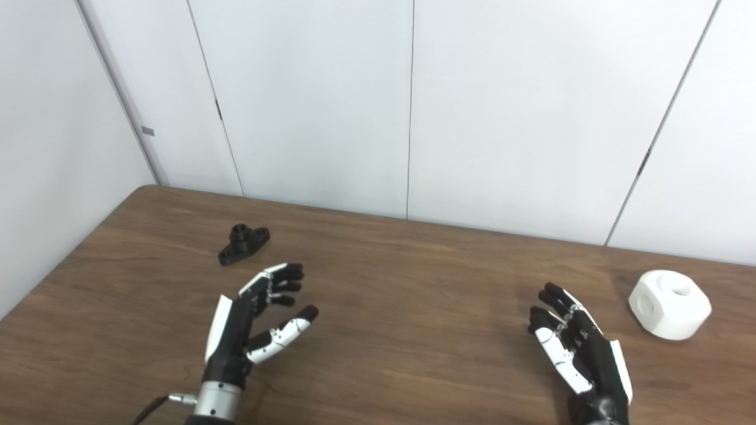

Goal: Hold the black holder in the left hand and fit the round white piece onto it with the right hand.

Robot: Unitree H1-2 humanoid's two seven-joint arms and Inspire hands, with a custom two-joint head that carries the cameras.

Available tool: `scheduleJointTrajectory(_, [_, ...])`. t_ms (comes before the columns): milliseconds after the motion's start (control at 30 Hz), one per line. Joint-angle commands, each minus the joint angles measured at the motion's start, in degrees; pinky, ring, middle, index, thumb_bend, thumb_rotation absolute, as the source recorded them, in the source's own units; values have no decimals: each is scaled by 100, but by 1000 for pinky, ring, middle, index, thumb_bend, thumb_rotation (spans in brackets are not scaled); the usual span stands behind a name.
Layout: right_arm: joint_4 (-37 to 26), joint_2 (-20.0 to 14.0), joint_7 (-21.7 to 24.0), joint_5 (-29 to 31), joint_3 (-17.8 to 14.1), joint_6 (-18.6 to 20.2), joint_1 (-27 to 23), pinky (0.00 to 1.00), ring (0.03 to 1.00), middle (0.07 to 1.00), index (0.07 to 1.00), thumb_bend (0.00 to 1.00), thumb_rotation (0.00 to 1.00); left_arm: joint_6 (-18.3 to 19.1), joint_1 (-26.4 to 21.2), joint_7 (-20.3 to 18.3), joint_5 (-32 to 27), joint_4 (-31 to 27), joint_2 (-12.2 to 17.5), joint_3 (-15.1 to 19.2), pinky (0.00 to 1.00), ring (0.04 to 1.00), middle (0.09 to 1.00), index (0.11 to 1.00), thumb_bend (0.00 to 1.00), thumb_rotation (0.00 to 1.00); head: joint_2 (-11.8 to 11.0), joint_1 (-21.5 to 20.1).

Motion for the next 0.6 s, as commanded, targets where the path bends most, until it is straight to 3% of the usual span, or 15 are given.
scheduleJointTrajectory(0, [197, 34, 82, 36, -5, -208, 56, 667, 759, 822, 808, 411, 407, -237, -153, 233, 386, -154, 57, -6, 665, 730, 750, 749, 788, 313, -33, -6])
scheduleJointTrajectory(200, [248, 32, 94, 47, -12, -231, 63, 676, 761, 824, 815, 401, 384, -513, -269, 1022, 1716, -13, 338, -20, 609, 704, 738, 740, 818, 320, -77, 4])
scheduleJointTrajectory(300, [285, 30, 120, 63, -15, -269, 64, 675, 761, 825, 819, 389, 378, -647, -384, 1558, 2358, 147, 545, 24, 635, 720, 752, 744, 827, 307, -103, 15])
scheduleJointTrajectory(567, [437, 34, 158, 96, -33, -381, 65, 688, 759, 823, 818, 380, 346, -384, -504, 2518, 3450, 442, 1042, 32, 679, 802, 816, 769, 852, 286, -231, 110])
